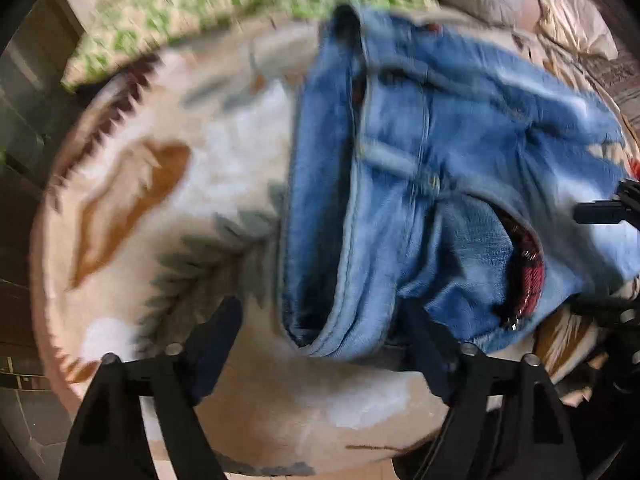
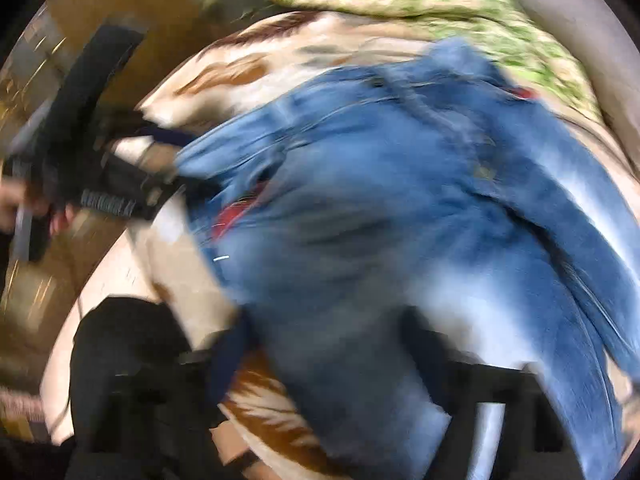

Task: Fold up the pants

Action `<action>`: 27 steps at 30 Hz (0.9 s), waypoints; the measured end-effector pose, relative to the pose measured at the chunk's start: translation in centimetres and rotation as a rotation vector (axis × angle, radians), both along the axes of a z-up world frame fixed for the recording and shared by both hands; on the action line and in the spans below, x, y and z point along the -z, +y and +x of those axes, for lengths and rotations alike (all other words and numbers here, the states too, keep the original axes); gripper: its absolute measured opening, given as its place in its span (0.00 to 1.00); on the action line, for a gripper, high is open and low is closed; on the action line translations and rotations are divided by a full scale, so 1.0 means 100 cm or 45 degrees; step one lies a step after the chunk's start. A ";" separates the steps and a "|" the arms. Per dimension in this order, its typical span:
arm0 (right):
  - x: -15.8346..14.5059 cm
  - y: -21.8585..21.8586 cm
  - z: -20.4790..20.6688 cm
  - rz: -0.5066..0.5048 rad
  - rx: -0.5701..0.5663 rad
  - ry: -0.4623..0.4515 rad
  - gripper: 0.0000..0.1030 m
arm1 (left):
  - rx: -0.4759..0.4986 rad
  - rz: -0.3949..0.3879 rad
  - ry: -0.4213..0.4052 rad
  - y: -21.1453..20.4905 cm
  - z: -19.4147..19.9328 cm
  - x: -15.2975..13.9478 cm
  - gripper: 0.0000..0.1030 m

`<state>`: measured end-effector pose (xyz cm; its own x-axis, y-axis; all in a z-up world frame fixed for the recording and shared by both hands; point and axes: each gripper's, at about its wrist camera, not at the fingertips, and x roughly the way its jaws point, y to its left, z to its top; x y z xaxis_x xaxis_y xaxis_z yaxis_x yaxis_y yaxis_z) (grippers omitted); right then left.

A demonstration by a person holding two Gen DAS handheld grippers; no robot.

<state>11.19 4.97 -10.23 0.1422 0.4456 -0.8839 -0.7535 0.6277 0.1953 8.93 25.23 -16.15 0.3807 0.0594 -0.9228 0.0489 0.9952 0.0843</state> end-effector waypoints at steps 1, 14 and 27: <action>-0.007 -0.011 0.001 0.032 0.006 -0.004 0.79 | -0.004 0.038 -0.038 -0.005 -0.001 -0.009 0.84; -0.090 -0.289 0.092 -0.094 0.665 -0.163 0.79 | 0.569 -0.058 -0.321 -0.226 0.100 -0.114 0.98; -0.020 -0.432 0.246 -0.211 0.962 0.047 0.79 | 0.891 0.146 -0.225 -0.370 0.256 -0.041 0.98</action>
<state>35.75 -38.25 -8.19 0.3239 0.1008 -0.9407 -0.1036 0.9921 0.0706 34.57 -11.75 -12.08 0.5075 -0.1597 -0.8467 0.6462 0.7205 0.2515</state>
